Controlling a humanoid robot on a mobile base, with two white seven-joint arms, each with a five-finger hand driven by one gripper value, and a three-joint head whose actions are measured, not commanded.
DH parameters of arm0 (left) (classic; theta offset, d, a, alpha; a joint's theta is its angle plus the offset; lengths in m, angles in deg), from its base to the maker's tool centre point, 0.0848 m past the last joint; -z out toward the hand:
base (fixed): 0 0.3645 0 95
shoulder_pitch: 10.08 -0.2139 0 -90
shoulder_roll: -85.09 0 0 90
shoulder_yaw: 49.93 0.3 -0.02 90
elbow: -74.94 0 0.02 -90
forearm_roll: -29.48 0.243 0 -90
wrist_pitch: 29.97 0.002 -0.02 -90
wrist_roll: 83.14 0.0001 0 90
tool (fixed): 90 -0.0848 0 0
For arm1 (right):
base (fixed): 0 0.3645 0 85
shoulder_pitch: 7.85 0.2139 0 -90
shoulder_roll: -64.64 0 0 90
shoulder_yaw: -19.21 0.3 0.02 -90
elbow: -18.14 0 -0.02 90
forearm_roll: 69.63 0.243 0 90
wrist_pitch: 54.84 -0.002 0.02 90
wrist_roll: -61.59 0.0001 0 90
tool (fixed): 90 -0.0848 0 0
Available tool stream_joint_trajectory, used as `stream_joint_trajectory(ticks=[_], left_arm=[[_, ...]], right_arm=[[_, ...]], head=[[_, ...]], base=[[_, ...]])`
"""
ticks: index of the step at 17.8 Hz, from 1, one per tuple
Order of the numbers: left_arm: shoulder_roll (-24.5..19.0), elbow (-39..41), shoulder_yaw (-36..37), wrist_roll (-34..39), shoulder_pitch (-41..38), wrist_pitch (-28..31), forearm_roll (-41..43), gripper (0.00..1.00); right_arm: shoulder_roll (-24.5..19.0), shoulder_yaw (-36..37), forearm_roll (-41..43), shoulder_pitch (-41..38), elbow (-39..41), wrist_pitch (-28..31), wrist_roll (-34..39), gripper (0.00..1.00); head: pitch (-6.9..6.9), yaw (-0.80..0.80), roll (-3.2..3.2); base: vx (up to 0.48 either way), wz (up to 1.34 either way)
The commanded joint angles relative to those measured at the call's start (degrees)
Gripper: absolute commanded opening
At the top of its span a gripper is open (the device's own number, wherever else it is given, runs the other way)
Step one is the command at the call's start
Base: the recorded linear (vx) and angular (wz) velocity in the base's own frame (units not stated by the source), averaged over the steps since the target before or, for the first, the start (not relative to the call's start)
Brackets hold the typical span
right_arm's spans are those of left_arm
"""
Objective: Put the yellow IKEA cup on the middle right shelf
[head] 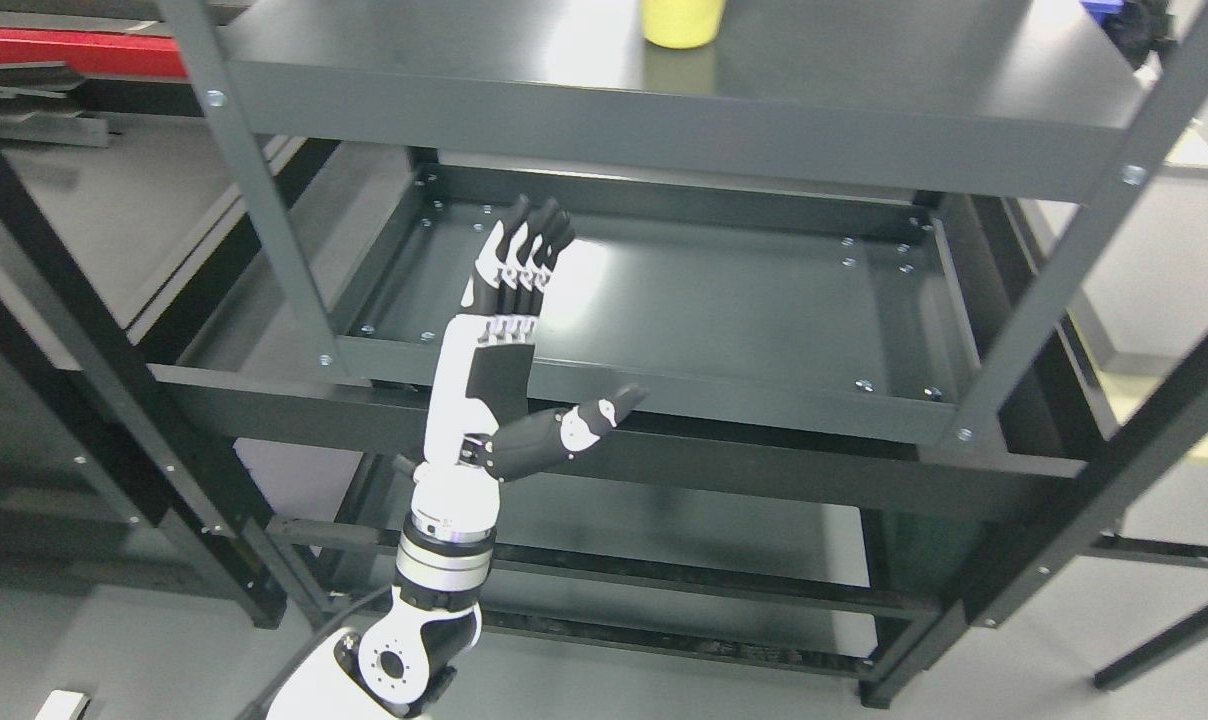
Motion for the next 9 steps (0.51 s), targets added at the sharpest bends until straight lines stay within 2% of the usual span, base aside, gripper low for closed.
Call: stream_joint_trajectory(ticks=[1, 3, 5, 9], left_arm=[[9.90, -5.48, -13.65, -6.45, -8.15, 18.04, 0.24, 0.98], [9.90, -4.70, -18.24, -14.64, -9.20, 24.76, 1.19, 0.95], [9.90, -5.39, -18.87, -14.76, -10.09, 27.23, 2.78, 0.95], [9.90, -5.40, -24.48, -14.59, -10.53, 30.14, 4.89, 0.98]], right_arm=[[1.00, -0.97, 1.41, -0.78, -0.01, 0.05, 0.03, 0.99], [1.00, -0.97, 1.41, -0.78, -0.01, 0.05, 0.03, 0.99], [1.00, -0.97, 1.41, -0.78, -0.01, 0.05, 0.03, 0.99], [1.00, -0.97, 1.41, -0.78, -0.01, 0.05, 0.03, 0.99]], head=[[0.00, 0.00, 0.00], [0.00, 0.00, 0.00], [0.00, 0.00, 0.00], [0.00, 0.00, 0.00]], base=[[-0.083, -0.33], [-0.077, -0.25], [-0.080, -0.17], [-0.071, -0.10]])
